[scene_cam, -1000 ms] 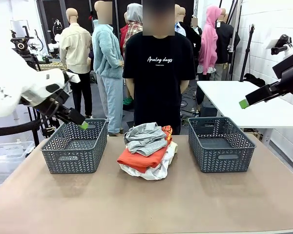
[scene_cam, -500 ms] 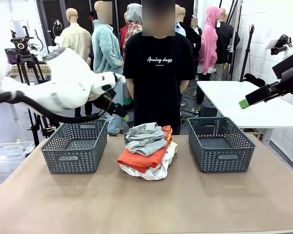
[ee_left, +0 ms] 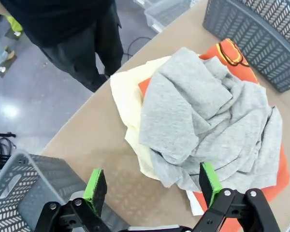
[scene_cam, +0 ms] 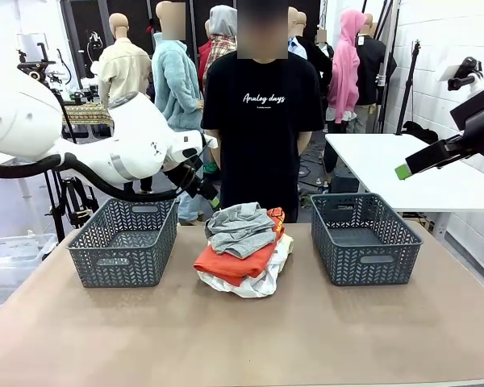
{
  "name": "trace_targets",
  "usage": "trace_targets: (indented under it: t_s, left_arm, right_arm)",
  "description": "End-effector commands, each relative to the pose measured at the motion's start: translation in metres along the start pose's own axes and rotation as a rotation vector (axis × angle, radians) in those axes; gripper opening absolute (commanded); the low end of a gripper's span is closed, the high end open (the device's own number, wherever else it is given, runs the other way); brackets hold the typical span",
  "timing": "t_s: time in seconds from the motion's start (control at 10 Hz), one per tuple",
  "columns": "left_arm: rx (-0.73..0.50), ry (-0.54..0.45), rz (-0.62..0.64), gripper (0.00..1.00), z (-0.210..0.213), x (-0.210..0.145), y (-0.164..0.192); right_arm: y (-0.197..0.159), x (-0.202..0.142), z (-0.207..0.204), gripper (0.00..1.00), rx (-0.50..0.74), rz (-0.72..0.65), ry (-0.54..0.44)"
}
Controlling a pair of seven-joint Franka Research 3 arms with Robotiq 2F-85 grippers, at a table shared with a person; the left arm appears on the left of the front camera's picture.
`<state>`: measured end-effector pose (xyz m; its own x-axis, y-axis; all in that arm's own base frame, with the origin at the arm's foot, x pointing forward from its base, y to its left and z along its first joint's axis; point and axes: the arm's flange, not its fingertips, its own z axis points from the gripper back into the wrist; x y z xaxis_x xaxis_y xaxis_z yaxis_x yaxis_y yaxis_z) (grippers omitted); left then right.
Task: Sort the tops and bottoms.
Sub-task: Lift clothes from the center of the table with your left hand.
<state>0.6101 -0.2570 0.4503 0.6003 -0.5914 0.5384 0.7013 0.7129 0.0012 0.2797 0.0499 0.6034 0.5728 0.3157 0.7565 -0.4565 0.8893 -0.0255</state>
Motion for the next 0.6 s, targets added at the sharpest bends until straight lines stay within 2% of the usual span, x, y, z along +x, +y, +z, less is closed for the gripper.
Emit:
trace_targets:
  t_s: [0.0,0.2,0.3,0.5]
  left_arm:
    - [-0.056,0.036,-0.031,1.00,-0.014,0.013,0.000]
    - [-0.068,0.084,-0.023,1.00,-0.030,0.017,-0.006]
    - [-0.045,0.118,-0.033,1.00,-0.032,0.029,-0.015]
    - [-0.049,0.118,-0.083,1.00,-0.033,0.053,-0.029]
  right_arm:
    - [0.001,0.000,-0.001,1.00,0.002,-0.012,0.008]
    - [0.001,0.000,-0.001,1.00,0.002,-0.012,0.008]
    - [0.001,0.000,-0.001,1.00,0.002,-0.012,0.008]
    - [0.001,0.000,-0.001,1.00,0.002,-0.012,0.008]
